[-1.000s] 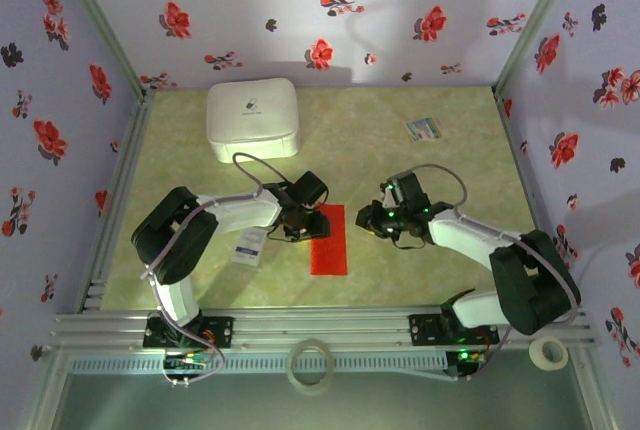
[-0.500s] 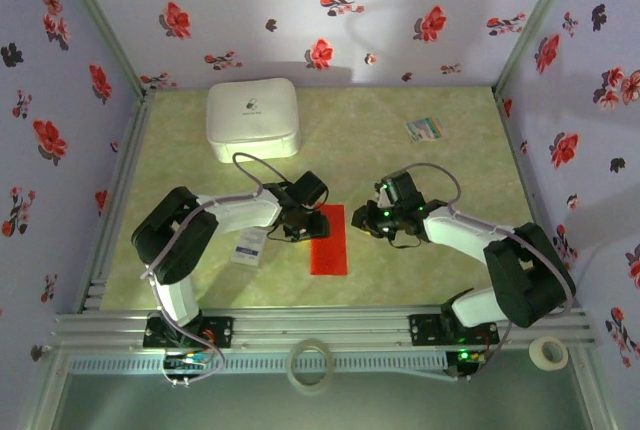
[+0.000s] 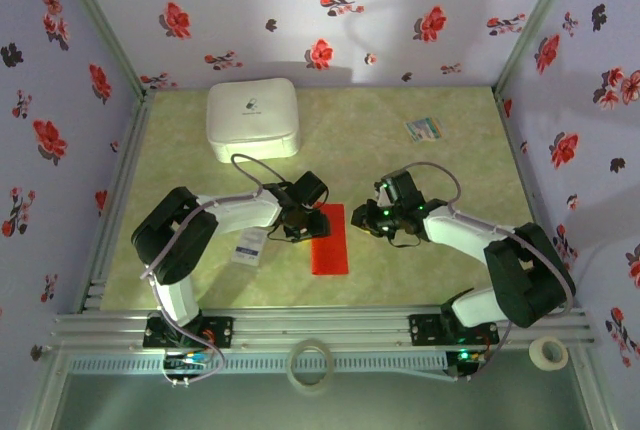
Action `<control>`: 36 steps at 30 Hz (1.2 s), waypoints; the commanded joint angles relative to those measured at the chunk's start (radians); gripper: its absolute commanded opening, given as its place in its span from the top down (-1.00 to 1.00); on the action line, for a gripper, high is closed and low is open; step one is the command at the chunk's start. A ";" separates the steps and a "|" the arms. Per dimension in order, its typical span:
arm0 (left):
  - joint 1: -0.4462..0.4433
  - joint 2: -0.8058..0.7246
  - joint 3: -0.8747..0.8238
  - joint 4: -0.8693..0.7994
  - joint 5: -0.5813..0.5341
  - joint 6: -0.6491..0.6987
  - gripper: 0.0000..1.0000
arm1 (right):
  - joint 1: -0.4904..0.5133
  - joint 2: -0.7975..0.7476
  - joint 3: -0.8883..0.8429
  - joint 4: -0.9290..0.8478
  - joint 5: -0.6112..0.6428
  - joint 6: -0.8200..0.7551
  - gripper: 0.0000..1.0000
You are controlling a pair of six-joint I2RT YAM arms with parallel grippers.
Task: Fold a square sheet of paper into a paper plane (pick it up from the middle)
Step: Hold the square sheet of paper at the center of the table.
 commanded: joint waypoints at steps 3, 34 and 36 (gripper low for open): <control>0.014 0.119 -0.053 -0.036 -0.145 0.057 0.05 | 0.006 0.003 0.026 -0.029 0.011 -0.020 0.52; 0.014 0.135 -0.055 -0.024 -0.152 0.096 0.08 | 0.006 -0.025 0.012 -0.048 0.069 -0.011 0.51; 0.014 0.139 -0.050 -0.034 -0.152 0.100 0.08 | 0.006 -0.018 0.013 -0.039 0.059 -0.011 0.51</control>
